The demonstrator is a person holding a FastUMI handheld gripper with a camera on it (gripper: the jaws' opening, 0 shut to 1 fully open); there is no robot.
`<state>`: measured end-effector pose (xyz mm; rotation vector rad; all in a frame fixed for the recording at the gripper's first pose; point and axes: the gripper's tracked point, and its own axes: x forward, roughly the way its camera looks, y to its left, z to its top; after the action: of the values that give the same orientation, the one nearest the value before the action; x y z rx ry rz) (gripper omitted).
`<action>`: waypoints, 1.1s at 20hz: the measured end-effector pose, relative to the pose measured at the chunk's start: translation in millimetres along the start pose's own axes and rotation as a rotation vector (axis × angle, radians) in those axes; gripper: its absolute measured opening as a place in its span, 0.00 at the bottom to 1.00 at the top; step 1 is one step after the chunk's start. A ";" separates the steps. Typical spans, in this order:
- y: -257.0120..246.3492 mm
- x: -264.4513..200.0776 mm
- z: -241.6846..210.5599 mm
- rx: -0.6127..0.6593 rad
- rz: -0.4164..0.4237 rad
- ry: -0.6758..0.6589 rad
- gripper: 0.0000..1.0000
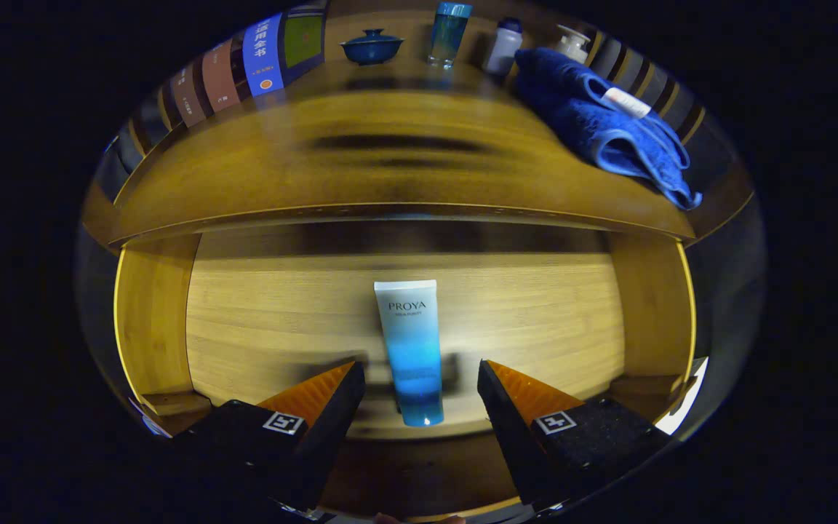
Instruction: Pull open the drawer, take out the items inside it, and place them on the countertop above the cabinet.
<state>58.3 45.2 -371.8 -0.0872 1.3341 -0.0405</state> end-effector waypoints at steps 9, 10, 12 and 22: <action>-10.2 18.1 -19.0 0.068 0.056 0.132 0.93; -12.3 14.0 -16.3 0.062 0.058 0.126 0.93; -15.9 17.2 -14.6 0.062 0.054 0.115 0.83; -41.6 -46.1 5.1 0.097 -0.056 -0.047 0.45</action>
<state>53.3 7.6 -322.4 -0.0436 1.2808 -0.1498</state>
